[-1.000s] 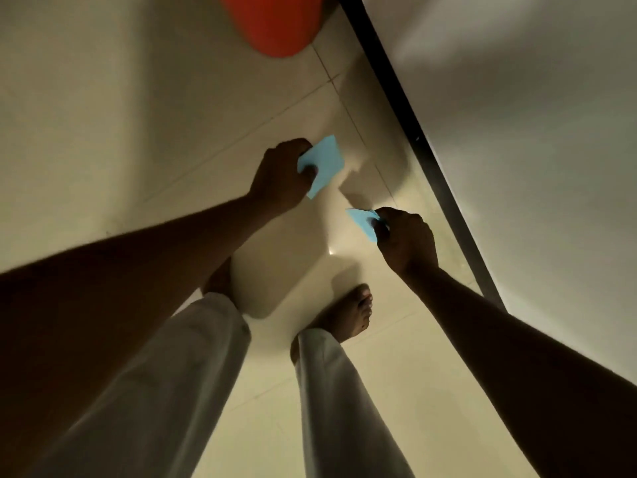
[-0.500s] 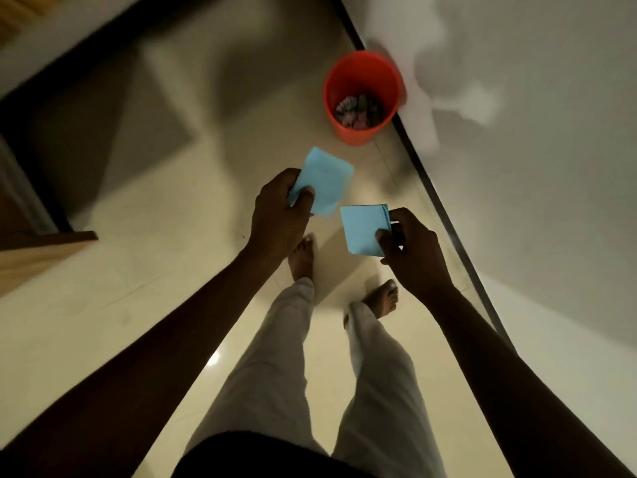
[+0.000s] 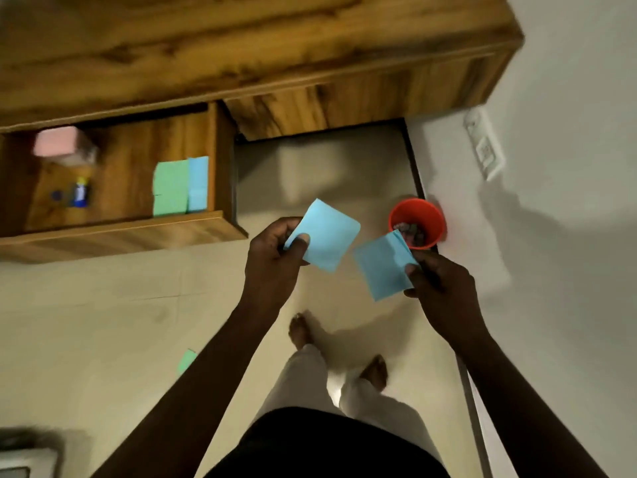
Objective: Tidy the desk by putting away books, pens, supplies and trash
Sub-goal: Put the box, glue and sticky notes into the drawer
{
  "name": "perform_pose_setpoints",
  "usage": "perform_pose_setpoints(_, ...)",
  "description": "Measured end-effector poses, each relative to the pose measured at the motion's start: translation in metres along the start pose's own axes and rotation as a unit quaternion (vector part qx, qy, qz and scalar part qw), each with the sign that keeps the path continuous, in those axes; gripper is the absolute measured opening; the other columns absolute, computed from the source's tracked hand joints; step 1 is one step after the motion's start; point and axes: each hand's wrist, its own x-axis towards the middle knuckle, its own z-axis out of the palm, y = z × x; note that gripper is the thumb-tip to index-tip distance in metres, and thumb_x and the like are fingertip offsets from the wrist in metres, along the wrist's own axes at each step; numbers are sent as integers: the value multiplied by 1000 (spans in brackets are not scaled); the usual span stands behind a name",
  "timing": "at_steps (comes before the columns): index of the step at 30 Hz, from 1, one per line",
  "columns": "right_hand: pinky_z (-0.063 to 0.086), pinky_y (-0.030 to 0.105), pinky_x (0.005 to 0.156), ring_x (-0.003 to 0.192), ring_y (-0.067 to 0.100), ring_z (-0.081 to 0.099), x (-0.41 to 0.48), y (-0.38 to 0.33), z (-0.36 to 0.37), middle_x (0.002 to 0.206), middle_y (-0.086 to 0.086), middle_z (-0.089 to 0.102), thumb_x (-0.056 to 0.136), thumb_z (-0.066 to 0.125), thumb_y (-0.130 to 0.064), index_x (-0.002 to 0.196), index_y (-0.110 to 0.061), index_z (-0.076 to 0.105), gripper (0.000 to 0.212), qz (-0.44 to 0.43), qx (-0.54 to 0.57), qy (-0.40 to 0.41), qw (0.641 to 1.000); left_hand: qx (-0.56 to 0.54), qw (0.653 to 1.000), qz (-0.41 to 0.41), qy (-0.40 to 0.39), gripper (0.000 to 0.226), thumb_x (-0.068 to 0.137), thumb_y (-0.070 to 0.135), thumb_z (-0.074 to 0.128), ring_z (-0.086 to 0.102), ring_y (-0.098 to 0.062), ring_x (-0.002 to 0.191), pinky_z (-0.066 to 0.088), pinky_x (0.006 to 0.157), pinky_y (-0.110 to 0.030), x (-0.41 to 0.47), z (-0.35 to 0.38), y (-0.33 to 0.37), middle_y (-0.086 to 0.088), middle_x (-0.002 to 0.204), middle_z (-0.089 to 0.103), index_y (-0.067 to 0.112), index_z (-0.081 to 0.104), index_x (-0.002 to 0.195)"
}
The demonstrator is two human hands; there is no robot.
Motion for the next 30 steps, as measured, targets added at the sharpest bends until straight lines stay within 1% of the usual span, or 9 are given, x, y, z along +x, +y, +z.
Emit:
perform_pose_setpoints(4,58,16,65,94,4,70,0,-47,11,104,-26,68,101,59,-11,113,-47,65,38,-60,-2,-61,996,-38,997,-21,61,22,99,6,59,70,-14,92,63,75,-36,-24,-45,11,-5,105,73,10,70,117)
perform_pose_setpoints(7,63,27,70,92,7,72,8,-70,30,103,-24,68,102,59,-17,119,-40,67,30,-82,-33,-89,992,-52,995,-29,79,22,98,9,60,71,-24,98,63,79,-43,-36,-79,12,-4,108,74,15,70,117)
perform_pose_setpoints(9,64,35,73,91,6,72,14,-85,49,105,-22,70,102,59,-18,125,-33,67,29,-99,-42,-103,989,-57,994,-27,86,25,97,5,60,72,-22,95,63,79,-44,-42,-103,13,-2,107,75,16,70,117)
perform_pose_setpoints(14,62,32,75,96,7,70,19,-123,104,107,-18,71,101,60,-20,122,-40,64,29,-138,-57,-115,982,-76,990,-32,116,35,86,-3,71,71,-30,88,63,75,-47,-49,-166,6,-11,95,71,21,73,112)
perform_pose_setpoints(18,62,28,69,93,10,71,21,-146,153,106,-6,72,99,63,-21,115,-31,61,19,-125,-55,-111,984,-104,982,-51,151,32,78,-1,81,71,-22,81,60,73,-42,-46,-228,-5,-17,86,74,15,74,106)
perform_pose_setpoints(20,62,25,68,91,8,71,19,-159,179,103,-10,71,99,63,-19,109,-32,61,17,-129,-55,-108,984,-105,980,-54,163,28,77,-1,82,72,-16,78,59,72,-39,-45,-261,-8,-11,86,76,12,75,101)
perform_pose_setpoints(23,62,27,67,90,7,71,19,-176,212,99,-14,71,98,64,-16,105,-29,64,15,-131,-58,-102,984,-102,979,-48,171,25,78,-2,81,72,-19,84,58,77,-39,-40,-307,-14,-5,90,79,13,77,98)
perform_pose_setpoints(26,63,30,67,87,6,71,22,-189,243,97,-15,73,98,64,-13,105,-24,68,14,-134,-53,-102,984,-76,982,-30,171,25,81,0,78,71,-15,85,55,73,-31,-30,-346,-20,1,92,79,18,78,98)
perform_pose_setpoints(30,64,34,68,87,10,72,30,-205,276,94,-17,73,97,64,-12,102,-27,69,17,-139,-45,-117,982,-56,983,-26,174,25,83,0,77,71,-6,80,56,70,-26,-7,-381,-26,6,89,78,21,77,97)
